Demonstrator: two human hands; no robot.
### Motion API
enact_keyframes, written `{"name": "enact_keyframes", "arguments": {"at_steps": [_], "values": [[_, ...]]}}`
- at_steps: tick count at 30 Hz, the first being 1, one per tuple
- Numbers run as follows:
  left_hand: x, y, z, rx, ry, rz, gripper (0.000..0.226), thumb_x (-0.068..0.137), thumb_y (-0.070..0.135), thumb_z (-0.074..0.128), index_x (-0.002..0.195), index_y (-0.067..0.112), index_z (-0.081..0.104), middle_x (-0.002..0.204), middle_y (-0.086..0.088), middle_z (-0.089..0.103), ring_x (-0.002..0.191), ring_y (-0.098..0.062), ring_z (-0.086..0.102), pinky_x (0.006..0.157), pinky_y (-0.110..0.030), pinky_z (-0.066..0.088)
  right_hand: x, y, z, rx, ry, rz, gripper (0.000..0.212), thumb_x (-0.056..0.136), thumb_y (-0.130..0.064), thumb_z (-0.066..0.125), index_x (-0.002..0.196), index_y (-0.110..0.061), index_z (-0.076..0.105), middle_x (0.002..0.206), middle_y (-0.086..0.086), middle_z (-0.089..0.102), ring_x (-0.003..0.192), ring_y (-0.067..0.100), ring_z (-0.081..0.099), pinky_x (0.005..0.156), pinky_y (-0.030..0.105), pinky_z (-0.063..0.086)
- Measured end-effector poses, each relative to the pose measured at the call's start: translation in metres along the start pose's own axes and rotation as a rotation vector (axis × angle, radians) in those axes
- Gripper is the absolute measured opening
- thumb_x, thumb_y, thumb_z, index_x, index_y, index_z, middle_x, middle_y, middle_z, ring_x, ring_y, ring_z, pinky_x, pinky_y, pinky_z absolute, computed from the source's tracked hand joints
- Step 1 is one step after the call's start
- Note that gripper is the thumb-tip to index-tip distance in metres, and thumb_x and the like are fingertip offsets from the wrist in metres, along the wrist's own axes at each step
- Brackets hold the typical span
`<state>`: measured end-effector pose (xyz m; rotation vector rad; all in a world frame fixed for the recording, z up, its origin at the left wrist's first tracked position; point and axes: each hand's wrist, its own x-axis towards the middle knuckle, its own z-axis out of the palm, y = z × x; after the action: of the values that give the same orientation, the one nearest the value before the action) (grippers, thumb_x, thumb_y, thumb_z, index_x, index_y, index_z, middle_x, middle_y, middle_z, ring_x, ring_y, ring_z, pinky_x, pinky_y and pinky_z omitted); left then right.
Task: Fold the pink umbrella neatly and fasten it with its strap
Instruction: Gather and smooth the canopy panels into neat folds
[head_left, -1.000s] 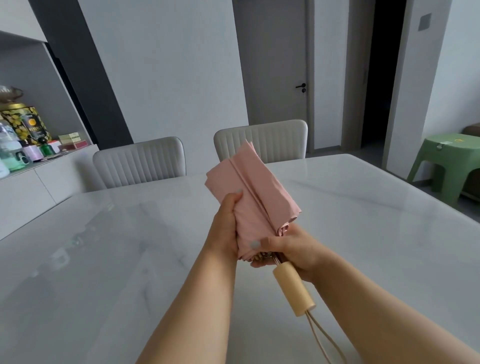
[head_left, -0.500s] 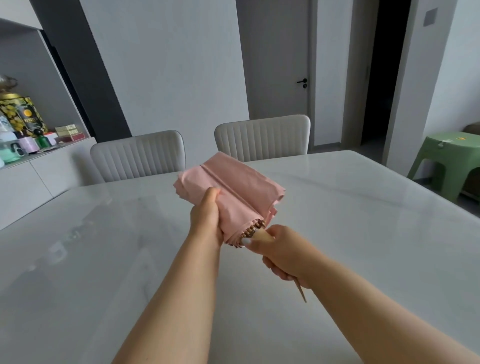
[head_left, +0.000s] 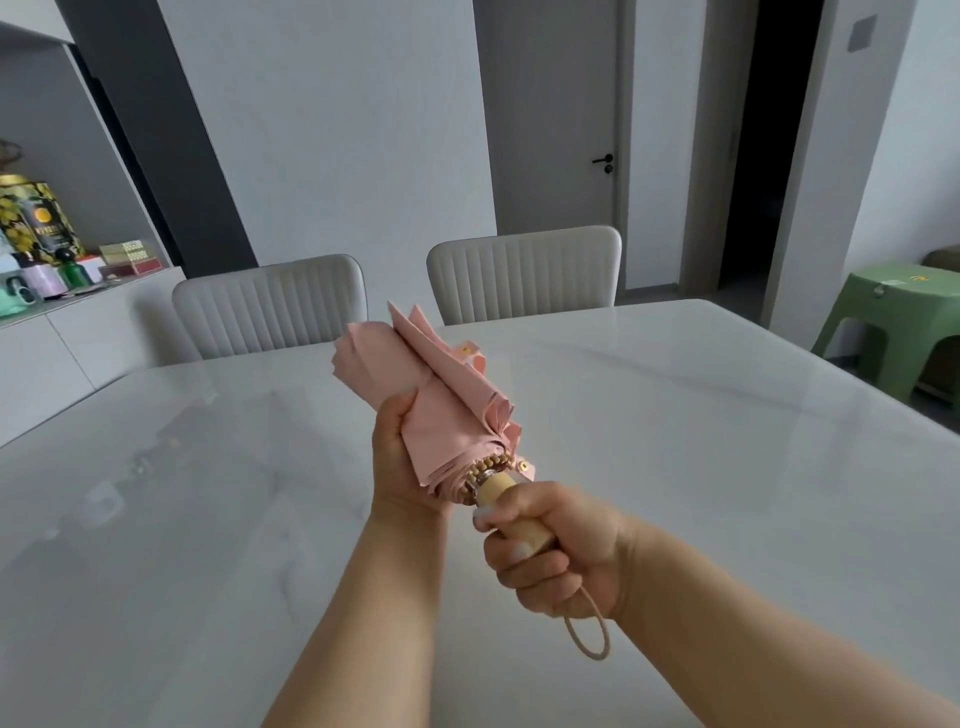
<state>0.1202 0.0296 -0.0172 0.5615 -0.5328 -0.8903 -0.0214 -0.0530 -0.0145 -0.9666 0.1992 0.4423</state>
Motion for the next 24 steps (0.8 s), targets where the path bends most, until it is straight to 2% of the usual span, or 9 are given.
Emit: {"name": "enact_keyframes", "arguments": {"at_steps": [3,5,8,12,14,16,20,22,24], "values": [[0.002,0.000,0.000,0.069,0.125,0.010,0.052,0.091,0.037,0.035,0.115,0.006,0.070,0.110,-0.014,0.068,0.093,-0.031,0.067,0.083,-0.048,0.052,0.000,0.002,0.010,-0.605,0.570,-0.062,0.016,0.087,-0.016,0.058,0.098,-0.006,0.050,0.059,0.007,0.057,0.036,0.013,0.048,0.037,0.020,0.038],[0.004,0.000,-0.001,0.114,0.187,-0.004,0.051,0.089,0.035,0.046,0.125,0.002,0.063,0.116,-0.019,0.066,0.098,-0.036,0.065,0.083,-0.052,0.052,0.004,0.006,0.009,-0.895,0.740,-0.085,0.012,0.084,-0.016,0.057,0.088,-0.006,0.054,0.053,0.003,0.058,0.032,0.012,0.049,0.037,0.018,0.038],[0.005,-0.001,-0.006,0.113,0.147,-0.010,0.056,0.088,0.038,0.050,0.130,0.001,0.058,0.128,-0.021,0.061,0.106,-0.036,0.063,0.083,-0.050,0.053,0.004,0.008,0.012,-0.602,0.561,-0.127,0.010,0.084,-0.012,0.055,0.076,-0.008,0.048,0.051,0.004,0.049,0.035,0.013,0.037,0.036,0.018,0.028],[0.001,0.003,-0.010,0.006,-0.023,0.000,0.062,0.061,0.042,0.080,0.109,0.003,0.071,0.103,-0.015,0.069,0.089,-0.028,0.069,0.079,-0.038,0.057,0.014,0.009,-0.002,0.140,-0.108,0.008,0.022,0.078,-0.008,0.049,0.057,-0.013,0.046,0.045,0.000,0.045,0.029,0.008,0.035,0.027,0.013,0.027],[0.001,0.001,-0.013,-0.071,-0.052,0.007,0.063,0.061,0.039,0.082,0.113,0.005,0.070,0.106,-0.013,0.069,0.091,-0.025,0.070,0.080,-0.038,0.057,0.018,0.011,-0.002,0.305,-0.263,0.050,0.017,0.077,-0.007,0.054,0.062,-0.011,0.047,0.047,0.003,0.048,0.031,0.010,0.037,0.028,0.014,0.031],[-0.001,0.000,-0.011,-0.083,-0.044,0.035,0.046,0.072,0.037,0.073,0.106,0.007,0.073,0.102,-0.008,0.070,0.091,-0.022,0.070,0.083,-0.037,0.056,0.014,0.012,0.002,0.116,-0.115,0.044,0.012,0.075,-0.010,0.058,0.069,-0.013,0.048,0.050,0.002,0.048,0.034,0.009,0.040,0.030,0.015,0.033],[0.000,-0.003,-0.005,0.055,0.156,0.054,0.037,0.081,0.033,0.058,0.101,0.005,0.072,0.100,-0.009,0.071,0.089,-0.022,0.070,0.079,-0.037,0.057,0.009,0.012,0.014,-0.661,0.639,-0.100,0.010,0.084,-0.015,0.060,0.084,-0.010,0.051,0.058,0.005,0.057,0.038,0.014,0.052,0.039,0.020,0.042],[0.001,-0.005,0.000,0.094,0.186,0.018,0.039,0.082,0.032,0.059,0.107,0.003,0.068,0.102,-0.012,0.070,0.089,-0.024,0.071,0.078,-0.038,0.058,0.011,0.016,0.016,-0.725,0.701,-0.159,0.009,0.083,-0.015,0.058,0.080,-0.009,0.052,0.056,0.004,0.056,0.034,0.012,0.050,0.038,0.018,0.038],[0.002,-0.005,0.003,0.099,0.164,0.012,0.040,0.084,0.035,0.056,0.102,0.003,0.072,0.102,-0.014,0.070,0.088,-0.024,0.070,0.081,-0.038,0.058,0.010,0.018,0.020,-0.420,0.539,-0.191,0.008,0.084,-0.010,0.054,0.080,-0.009,0.049,0.054,0.006,0.049,0.035,0.014,0.044,0.036,0.017,0.030]]}}
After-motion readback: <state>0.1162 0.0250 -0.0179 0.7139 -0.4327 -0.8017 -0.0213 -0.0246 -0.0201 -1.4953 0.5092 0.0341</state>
